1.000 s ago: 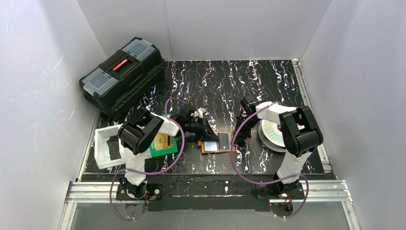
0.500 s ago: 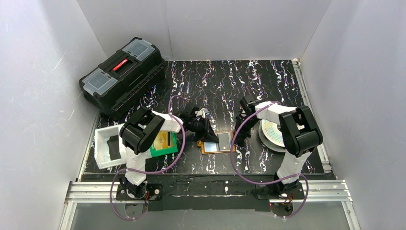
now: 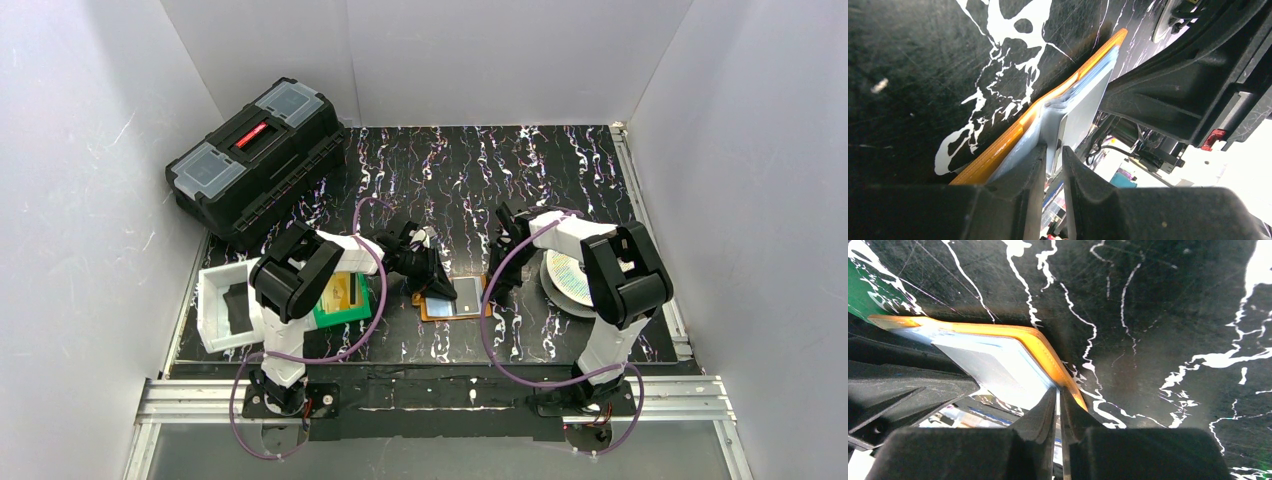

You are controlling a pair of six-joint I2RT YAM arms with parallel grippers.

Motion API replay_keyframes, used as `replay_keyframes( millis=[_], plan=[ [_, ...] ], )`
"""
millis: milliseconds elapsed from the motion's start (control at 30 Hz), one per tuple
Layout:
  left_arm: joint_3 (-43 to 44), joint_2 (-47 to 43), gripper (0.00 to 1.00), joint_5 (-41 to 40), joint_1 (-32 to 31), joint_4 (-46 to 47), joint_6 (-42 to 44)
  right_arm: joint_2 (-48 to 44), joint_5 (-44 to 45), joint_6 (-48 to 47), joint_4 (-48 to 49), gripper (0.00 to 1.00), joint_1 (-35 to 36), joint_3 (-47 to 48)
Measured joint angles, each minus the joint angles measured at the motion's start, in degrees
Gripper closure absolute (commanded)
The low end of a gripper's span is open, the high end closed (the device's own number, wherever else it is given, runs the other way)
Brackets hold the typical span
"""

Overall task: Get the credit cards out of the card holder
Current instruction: Remove the credit card from the card holder.

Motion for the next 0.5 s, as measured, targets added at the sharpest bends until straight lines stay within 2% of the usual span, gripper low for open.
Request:
replay_keyframes(
  millis=[200,500],
  plan=[
    [0.0,0.0,0.88,0.2,0.0,0.0,-0.2,-0.1,3.1,-0.3,-1.1,0.8,2.3,1.4],
    [-0.8,0.0,0.91,0.5,0.0,1.7,-1.1,0.7,7.6,-1.0,-3.7,0.77,5.1,4.0]
  ],
)
